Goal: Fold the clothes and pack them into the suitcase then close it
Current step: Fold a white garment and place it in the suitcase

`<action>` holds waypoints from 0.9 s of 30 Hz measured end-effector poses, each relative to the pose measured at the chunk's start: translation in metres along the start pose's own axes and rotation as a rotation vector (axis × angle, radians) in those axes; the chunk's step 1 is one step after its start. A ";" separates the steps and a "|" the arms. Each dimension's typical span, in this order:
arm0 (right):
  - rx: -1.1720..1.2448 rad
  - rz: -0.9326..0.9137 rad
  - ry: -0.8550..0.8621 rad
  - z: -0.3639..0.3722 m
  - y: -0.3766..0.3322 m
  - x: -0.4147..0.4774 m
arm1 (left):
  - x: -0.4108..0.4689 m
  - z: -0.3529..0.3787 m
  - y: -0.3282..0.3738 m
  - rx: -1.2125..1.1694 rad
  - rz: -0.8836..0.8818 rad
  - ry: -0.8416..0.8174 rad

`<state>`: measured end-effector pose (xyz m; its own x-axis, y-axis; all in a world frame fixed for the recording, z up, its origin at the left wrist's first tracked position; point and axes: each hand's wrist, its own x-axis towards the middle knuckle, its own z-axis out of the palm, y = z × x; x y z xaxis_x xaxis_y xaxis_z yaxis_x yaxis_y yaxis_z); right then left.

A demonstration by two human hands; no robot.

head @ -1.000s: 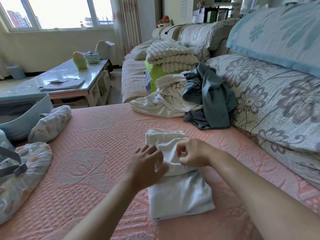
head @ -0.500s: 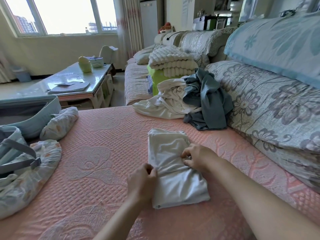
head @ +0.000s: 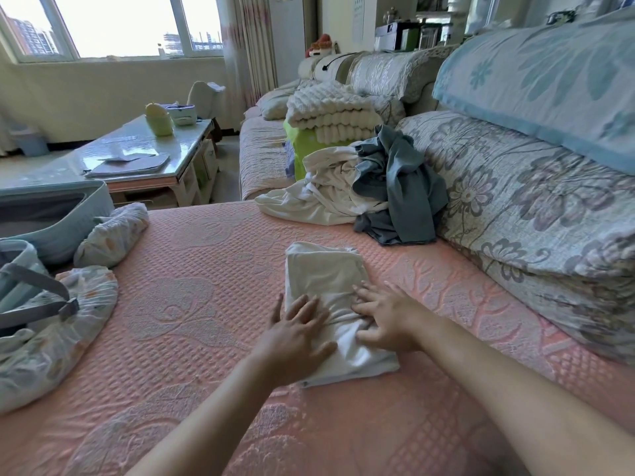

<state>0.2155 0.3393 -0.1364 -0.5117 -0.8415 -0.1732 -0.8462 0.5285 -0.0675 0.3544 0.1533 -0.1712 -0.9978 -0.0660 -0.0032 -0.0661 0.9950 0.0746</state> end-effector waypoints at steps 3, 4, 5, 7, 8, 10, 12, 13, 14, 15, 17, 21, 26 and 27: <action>-0.063 -0.105 -0.100 0.004 -0.012 -0.015 | -0.021 0.008 -0.001 0.029 0.176 0.139; -0.075 -0.116 -0.160 0.006 -0.015 -0.019 | -0.025 0.011 -0.003 0.033 0.198 0.146; -0.080 -0.116 -0.210 0.008 -0.019 -0.023 | -0.027 0.012 -0.005 0.031 0.201 0.138; -0.060 -0.113 -0.213 0.011 -0.022 -0.028 | -0.029 0.006 -0.005 0.063 0.229 0.171; -0.047 -0.109 -0.181 0.012 -0.022 -0.029 | -0.027 0.002 -0.004 0.088 0.249 0.197; 0.005 -0.086 -0.097 0.014 -0.020 -0.028 | -0.023 -0.004 -0.003 0.049 0.266 0.228; 0.133 -0.039 -0.017 0.009 -0.018 -0.025 | -0.020 -0.015 0.000 -0.151 0.197 0.214; 0.212 -0.016 0.030 0.005 -0.018 -0.022 | -0.017 -0.022 0.000 -0.228 0.094 0.202; 0.289 0.005 0.084 0.000 -0.017 -0.019 | -0.012 -0.027 -0.002 -0.283 -0.008 0.217; 0.371 0.029 0.141 -0.005 -0.015 -0.016 | -0.007 -0.032 -0.006 -0.335 -0.088 0.257; 0.536 0.099 0.251 -0.011 -0.009 -0.009 | 0.004 -0.038 -0.014 -0.453 -0.184 0.364; 0.745 0.270 0.426 -0.010 0.004 0.019 | 0.034 -0.039 -0.026 -0.608 -0.358 0.397; 0.763 0.410 0.530 0.002 0.008 0.060 | 0.058 -0.046 -0.018 -0.239 -0.449 0.562; 0.756 0.418 0.548 0.003 0.008 0.068 | 0.057 -0.045 -0.013 -0.128 -0.271 0.688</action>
<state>0.1742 0.2865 -0.1521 -0.9025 -0.4089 0.1354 -0.3666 0.5640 -0.7400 0.2982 0.1332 -0.1276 -0.7176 -0.3815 0.5827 -0.2673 0.9234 0.2754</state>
